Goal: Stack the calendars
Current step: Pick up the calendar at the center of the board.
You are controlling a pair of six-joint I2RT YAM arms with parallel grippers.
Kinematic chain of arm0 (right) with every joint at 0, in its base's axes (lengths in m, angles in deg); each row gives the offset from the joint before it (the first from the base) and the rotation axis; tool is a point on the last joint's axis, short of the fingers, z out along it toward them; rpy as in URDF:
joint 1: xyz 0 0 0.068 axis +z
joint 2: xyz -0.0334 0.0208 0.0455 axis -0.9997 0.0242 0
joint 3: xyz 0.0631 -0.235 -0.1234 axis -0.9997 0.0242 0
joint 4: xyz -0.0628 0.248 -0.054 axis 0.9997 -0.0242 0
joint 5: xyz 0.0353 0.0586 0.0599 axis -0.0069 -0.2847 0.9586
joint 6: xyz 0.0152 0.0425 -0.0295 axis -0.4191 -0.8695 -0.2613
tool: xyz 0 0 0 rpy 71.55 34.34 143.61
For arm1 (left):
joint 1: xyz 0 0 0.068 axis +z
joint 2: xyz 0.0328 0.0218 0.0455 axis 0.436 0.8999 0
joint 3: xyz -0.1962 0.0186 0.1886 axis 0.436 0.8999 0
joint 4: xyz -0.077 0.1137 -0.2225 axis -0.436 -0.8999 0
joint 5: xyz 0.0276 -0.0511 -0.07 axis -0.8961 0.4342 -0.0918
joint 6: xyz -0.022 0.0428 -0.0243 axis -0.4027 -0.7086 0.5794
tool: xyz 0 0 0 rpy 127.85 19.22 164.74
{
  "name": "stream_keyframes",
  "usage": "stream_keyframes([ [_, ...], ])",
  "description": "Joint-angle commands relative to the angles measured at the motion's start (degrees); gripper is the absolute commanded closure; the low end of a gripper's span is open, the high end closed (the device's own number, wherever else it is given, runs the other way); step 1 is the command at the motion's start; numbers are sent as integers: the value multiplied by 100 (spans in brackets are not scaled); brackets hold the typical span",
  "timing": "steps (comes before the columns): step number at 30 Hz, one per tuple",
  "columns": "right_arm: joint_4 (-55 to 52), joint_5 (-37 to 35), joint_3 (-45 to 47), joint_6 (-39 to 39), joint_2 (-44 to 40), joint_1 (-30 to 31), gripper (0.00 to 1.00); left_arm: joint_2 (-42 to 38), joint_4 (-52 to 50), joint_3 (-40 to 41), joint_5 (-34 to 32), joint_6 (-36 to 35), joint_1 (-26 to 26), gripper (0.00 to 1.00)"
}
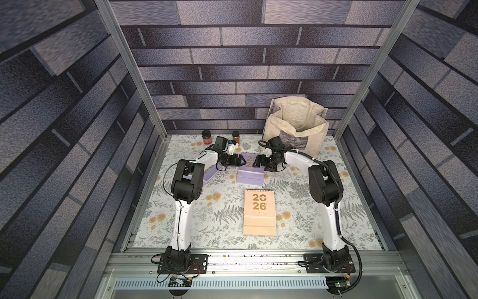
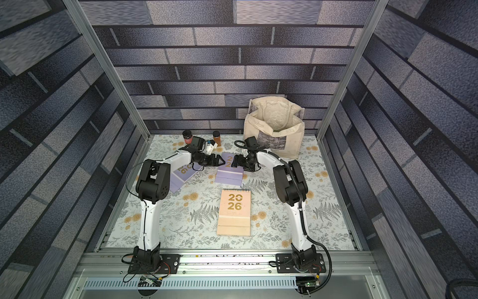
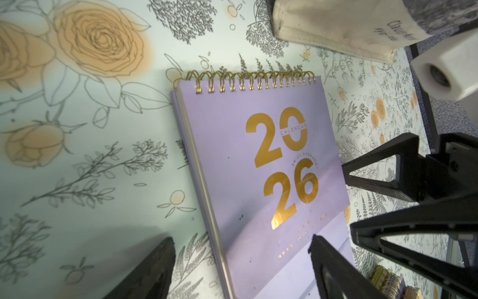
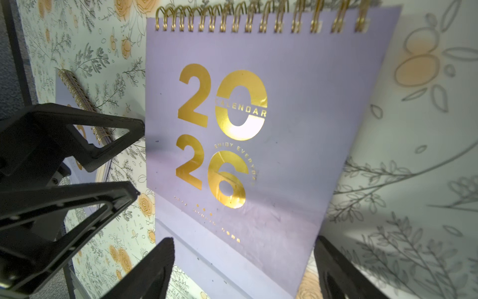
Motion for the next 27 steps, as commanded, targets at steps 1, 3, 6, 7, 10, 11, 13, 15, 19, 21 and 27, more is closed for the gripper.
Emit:
stream_keyframes([
  [1, 217, 331, 67, -98, 77, 16, 14, 303, -483, -71, 88, -183, -87, 16],
  [3, 315, 446, 76, -149, 104, 18, 15, 360, -531, -78, 159, -200, -114, 19],
  [6, 411, 491, 94, -174, 106, 27, 16, 352, -491, -5, 371, -199, -161, 23],
  [7, 423, 502, 98, -179, 98, 20, 16, 324, -412, 58, 507, -178, -156, 24],
  [10, 487, 559, 111, -184, 97, 21, 17, 240, -219, 191, 824, -90, -153, 29],
  [11, 514, 590, 119, -200, 98, 22, 17, 230, -156, 227, 957, -57, -137, 30],
  [13, 550, 650, 119, -213, 107, 27, 18, 219, -41, 280, 1237, 25, -100, 35],
  [15, 589, 692, 136, -206, 106, 23, 19, 203, 36, 336, 1498, 74, -74, 37],
  [19, 629, 767, 180, -197, 98, 27, 24, 30, 274, 541, 1826, 149, -30, 39],
  [21, 668, 810, 215, -181, 65, 21, 25, -87, 329, 659, 1646, 139, -37, 39],
  [27, 19, -69, 190, 35, -106, 22, 25, -130, -112, 660, 371, -167, -111, 33],
])
